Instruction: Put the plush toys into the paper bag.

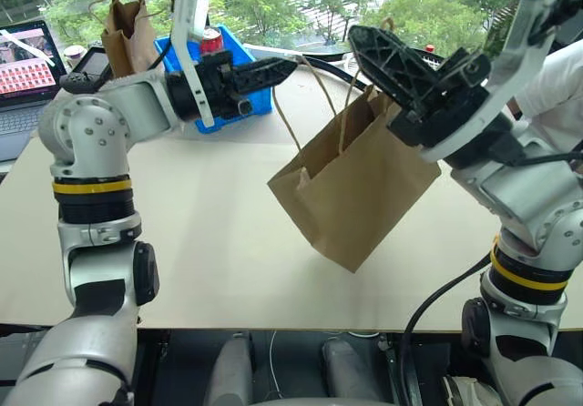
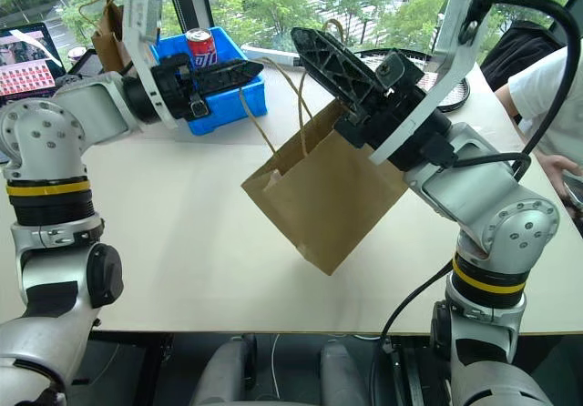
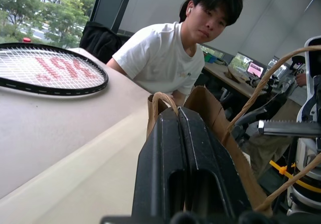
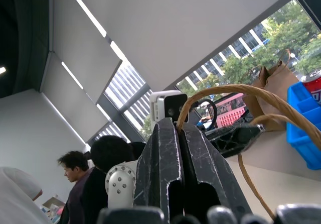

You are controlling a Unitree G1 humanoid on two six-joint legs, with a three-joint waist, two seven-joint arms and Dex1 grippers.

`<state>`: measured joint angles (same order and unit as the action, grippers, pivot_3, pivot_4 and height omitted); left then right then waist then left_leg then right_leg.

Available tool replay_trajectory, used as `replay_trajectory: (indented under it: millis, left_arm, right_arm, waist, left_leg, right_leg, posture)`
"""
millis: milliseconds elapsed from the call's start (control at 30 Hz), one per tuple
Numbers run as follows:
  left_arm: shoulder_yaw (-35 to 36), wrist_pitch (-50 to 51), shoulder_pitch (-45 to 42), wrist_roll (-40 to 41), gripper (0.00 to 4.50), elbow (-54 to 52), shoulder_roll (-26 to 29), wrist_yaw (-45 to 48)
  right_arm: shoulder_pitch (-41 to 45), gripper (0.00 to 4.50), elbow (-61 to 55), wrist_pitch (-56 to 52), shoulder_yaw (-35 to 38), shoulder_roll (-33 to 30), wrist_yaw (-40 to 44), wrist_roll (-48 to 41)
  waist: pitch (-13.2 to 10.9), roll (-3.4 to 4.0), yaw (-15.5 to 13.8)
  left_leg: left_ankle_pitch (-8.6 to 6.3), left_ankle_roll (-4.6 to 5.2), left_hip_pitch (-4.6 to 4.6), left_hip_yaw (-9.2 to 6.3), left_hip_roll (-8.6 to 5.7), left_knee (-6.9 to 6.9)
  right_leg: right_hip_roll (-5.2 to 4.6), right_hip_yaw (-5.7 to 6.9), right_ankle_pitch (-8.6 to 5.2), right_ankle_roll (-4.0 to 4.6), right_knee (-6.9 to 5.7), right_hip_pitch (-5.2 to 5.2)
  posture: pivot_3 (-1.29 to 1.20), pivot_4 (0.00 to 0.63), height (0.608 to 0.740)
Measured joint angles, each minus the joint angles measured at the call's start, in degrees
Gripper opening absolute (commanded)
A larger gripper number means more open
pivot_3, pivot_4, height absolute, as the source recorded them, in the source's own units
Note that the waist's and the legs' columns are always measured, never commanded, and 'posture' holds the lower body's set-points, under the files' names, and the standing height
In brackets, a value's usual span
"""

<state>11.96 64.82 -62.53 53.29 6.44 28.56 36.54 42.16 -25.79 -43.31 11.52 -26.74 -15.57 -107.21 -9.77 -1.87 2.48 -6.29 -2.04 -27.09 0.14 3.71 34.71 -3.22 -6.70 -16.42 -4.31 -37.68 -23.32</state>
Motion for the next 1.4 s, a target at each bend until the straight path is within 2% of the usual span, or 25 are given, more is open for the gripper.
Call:
replay_trajectory:
  millis: [200, 533, 667, 867, 1033, 1100, 1133, 1233, 1400]
  left_arm:
    - [1.79, 0.26, -1.46, 0.97, 0.00, 1.08, -1.33, -1.34]
    - [2.61, 1.62, -4.92, 1.04, 0.00, 3.43, -0.31, -1.66]
    - [2.46, 1.83, -5.66, 0.98, 0.00, 3.32, 0.34, -0.70]
    - [-3.32, 2.67, 0.31, -0.40, 0.00, -1.30, 2.68, 3.83]
    - [-7.76, 1.51, 3.65, -3.17, 0.00, -2.96, 3.13, 6.47]
    - [-8.34, 0.70, 3.70, -4.28, 0.57, -3.03, 3.62, 7.21]
    - [-8.60, 0.05, 3.73, -5.00, 0.80, -3.01, 3.98, 7.51]
    - [-8.43, -0.11, 3.73, -5.91, 1.88, -1.36, 4.51, 8.37]
    - [-6.30, -0.20, 2.55, -6.23, 3.74, 2.85, 5.61, 8.89]
  right_arm:
    - [-0.02, 0.04, -1.45, 2.20, -2.33, 0.42, -1.68, 0.02]
    - [-0.40, 0.04, -2.84, 5.13, -4.45, 1.45, -2.49, 0.04]
    - [-4.59, 0.04, -3.44, 5.51, -4.86, 1.55, -1.93, 0.47]
    - [-13.65, 0.04, -3.41, 5.50, -6.14, 1.02, -1.32, 3.69]
    - [-15.93, 0.04, -3.41, 5.40, -6.29, -0.13, -0.43, 6.39]
    - [-15.92, 0.00, -3.41, 5.41, -6.29, -0.21, -0.20, 6.46]
    - [-15.91, 0.64, -3.41, 5.41, -6.29, -0.23, -0.20, 6.45]
    - [-15.56, 1.52, -3.40, 5.42, -6.28, -0.31, -0.19, 6.18]
    - [-13.71, 3.27, -3.35, 5.24, -6.03, -2.75, 0.70, 4.31]
  waist:
    - [0.00, 0.00, 0.01]
    - [0.00, 0.00, 0.00]
    - [0.00, 0.00, -0.04]
    - [0.00, 0.00, -0.02]
    - [0.00, 0.00, 0.04]
    - [0.00, 0.00, 0.08]
    - [0.00, 0.00, 0.09]
    - [0.00, 0.00, 0.02]
    - [0.00, -0.01, -0.02]
  left_leg:
    - [0.00, 0.00, 0.00, 0.00, 0.00, 0.01]
    - [0.01, 0.01, -0.01, -0.01, 0.00, 0.04]
    - [0.01, 0.01, 0.00, -0.02, 0.00, 0.02]
    - [0.01, 0.01, 0.02, -0.02, 0.00, 0.04]
    - [0.02, 0.02, 0.04, -0.01, 0.00, 0.10]
    - [0.02, 0.02, 0.05, -0.01, 0.01, 0.10]
    - [0.02, 0.02, 0.06, -0.01, 0.01, 0.10]
    - [0.02, 0.02, 0.04, -0.02, 0.00, 0.10]
    - [0.02, 0.02, 0.03, -0.01, 0.00, 0.11]
  right_leg:
    - [0.00, 0.00, 0.00, 0.00, -0.01, 0.00]
    - [0.00, 0.01, 0.00, 0.00, -0.05, 0.00]
    - [0.00, 0.02, 0.00, 0.00, -0.03, 0.01]
    - [0.00, 0.00, 0.00, 0.00, -0.09, 0.01]
    - [0.01, -0.01, 0.00, 0.01, -0.18, 0.00]
    - [0.02, -0.02, 0.00, 0.01, -0.19, 0.00]
    - [0.02, -0.03, 0.00, 0.01, -0.19, 0.00]
    - [0.02, -0.02, 0.00, 0.00, -0.19, 0.00]
    - [0.01, -0.01, 0.00, 0.00, -0.18, 0.00]
  posture:
    - [0.00, 0.150, 0.740]
    - [0.00, 0.150, 0.740]
    - [0.00, 0.150, 0.740]
    - [0.00, 0.150, 0.740]
    - [0.00, 0.150, 0.740]
    - [0.00, 0.150, 0.740]
    - [0.00, 0.150, 0.740]
    - [0.00, 0.150, 0.740]
    - [0.00, 0.150, 0.740]
